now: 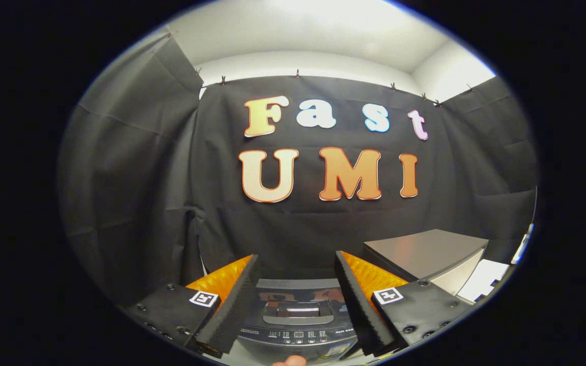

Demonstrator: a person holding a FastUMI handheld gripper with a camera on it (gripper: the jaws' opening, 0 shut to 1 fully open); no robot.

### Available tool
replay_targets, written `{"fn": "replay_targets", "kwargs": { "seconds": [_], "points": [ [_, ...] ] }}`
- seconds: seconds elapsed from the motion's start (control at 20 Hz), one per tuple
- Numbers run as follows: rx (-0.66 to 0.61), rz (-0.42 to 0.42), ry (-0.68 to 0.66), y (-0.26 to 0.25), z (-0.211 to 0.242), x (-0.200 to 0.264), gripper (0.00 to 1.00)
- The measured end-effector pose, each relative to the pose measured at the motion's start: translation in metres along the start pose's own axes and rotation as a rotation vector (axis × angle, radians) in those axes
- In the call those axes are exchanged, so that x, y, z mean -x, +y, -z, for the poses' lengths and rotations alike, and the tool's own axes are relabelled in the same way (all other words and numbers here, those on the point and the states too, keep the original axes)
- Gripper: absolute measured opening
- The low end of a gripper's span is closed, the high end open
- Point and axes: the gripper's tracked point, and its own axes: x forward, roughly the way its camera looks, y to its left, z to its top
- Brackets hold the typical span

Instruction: Put the clothes into the washing machine and then close the washing machine lid.

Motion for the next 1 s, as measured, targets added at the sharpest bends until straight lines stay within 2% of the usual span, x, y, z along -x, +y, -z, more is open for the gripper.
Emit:
{"fn": "replay_targets", "kwargs": {
  "seconds": [0.25,0.55,1.0],
  "points": [
    [0.0,0.039,-0.013,-0.019,0.009,0.058,0.95],
    [-0.029,-0.011,-0.032,-0.027,0.018,0.107,0.95],
    [-0.037,-0.047,-0.026,-0.03,0.018,0.125,0.96]
  ]
}}
